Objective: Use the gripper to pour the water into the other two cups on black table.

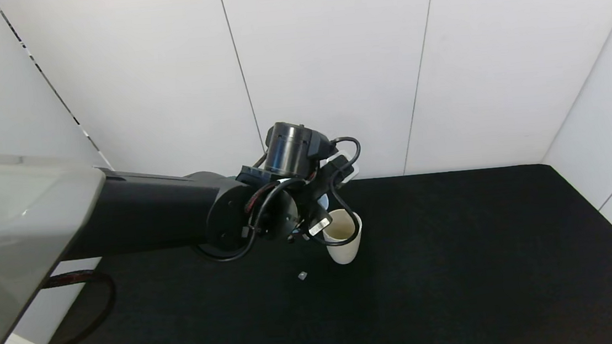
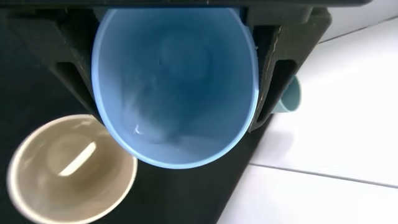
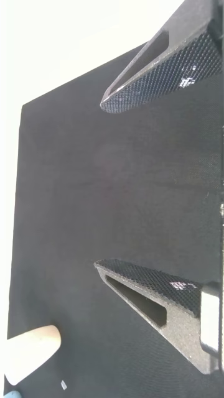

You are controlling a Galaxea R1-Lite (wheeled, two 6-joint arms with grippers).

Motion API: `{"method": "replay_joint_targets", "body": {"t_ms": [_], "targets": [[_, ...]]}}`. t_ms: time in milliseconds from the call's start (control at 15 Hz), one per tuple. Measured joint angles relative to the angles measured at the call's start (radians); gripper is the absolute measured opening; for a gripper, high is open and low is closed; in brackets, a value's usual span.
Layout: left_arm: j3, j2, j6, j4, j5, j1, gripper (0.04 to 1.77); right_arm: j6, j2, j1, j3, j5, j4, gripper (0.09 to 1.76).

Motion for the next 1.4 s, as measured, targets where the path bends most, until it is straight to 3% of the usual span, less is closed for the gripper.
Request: {"method": "replay_joint_targets", "body": {"t_ms": [533,1400], "targets": [[-0.011,0.031,0.156,0.001,0.094,-0.026,1.29,0.000,0.000,0.000,0.000,0.000,0.000,1.71],[-0.154,0.117,0.270,0.050,0.260,-0.064,1.29,0.000,0.000,0.000,0.000,0.000,0.000,1.71]]}}
